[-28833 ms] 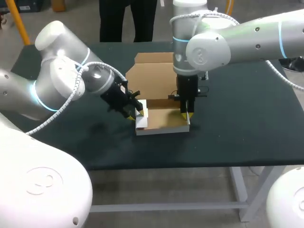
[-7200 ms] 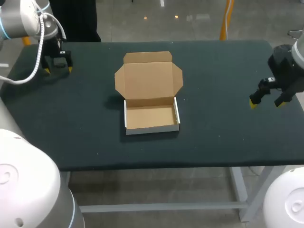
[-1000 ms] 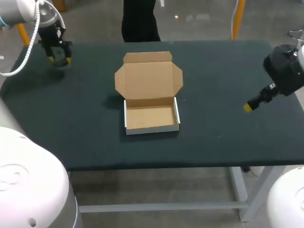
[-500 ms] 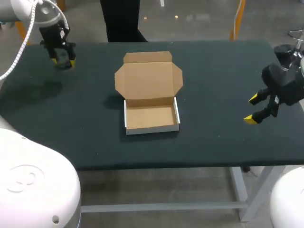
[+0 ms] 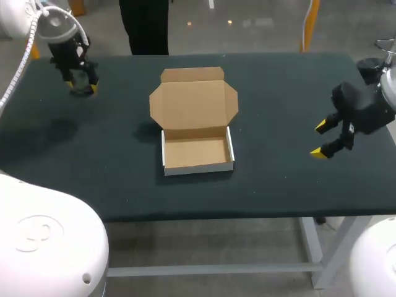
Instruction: Assemble the packaging by folding the flat box into shape, placing the metal phone stand inside, and closing the box properly
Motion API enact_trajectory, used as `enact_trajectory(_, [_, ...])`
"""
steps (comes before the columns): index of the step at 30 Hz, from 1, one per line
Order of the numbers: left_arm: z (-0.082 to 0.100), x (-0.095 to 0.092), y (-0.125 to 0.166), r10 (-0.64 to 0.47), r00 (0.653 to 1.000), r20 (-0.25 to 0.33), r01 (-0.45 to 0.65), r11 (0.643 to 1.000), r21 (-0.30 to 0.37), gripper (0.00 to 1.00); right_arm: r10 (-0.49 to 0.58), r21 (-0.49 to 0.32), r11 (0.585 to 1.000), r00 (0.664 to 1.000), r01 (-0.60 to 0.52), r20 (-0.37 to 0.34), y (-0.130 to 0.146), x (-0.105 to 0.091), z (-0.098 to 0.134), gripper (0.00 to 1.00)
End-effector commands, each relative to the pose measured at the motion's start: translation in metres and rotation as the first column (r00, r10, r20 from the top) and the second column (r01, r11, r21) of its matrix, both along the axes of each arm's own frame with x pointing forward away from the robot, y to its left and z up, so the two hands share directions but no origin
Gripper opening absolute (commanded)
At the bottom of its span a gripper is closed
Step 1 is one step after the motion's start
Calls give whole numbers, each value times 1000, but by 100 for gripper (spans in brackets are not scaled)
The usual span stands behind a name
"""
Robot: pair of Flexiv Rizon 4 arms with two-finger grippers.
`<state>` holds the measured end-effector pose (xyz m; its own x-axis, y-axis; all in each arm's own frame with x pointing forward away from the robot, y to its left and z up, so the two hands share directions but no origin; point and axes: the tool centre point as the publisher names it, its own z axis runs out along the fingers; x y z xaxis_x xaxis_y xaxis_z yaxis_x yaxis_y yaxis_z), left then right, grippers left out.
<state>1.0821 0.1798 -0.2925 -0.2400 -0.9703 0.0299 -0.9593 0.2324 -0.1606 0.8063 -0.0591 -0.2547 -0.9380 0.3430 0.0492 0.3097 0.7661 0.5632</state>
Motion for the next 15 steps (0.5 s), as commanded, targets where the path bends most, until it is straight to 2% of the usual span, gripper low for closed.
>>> enact_trajectory(1, [6,-15,-3,5,989,147,-3,1000,-18,0,5,5,1000,1000,-5,-6,8,8,-8,100])
enact_trajectory(15, [14,-35,-20,-7,991,132,11,1000,-25,0,5,14,1000,1000,-4,-15,12,11,-11,100])
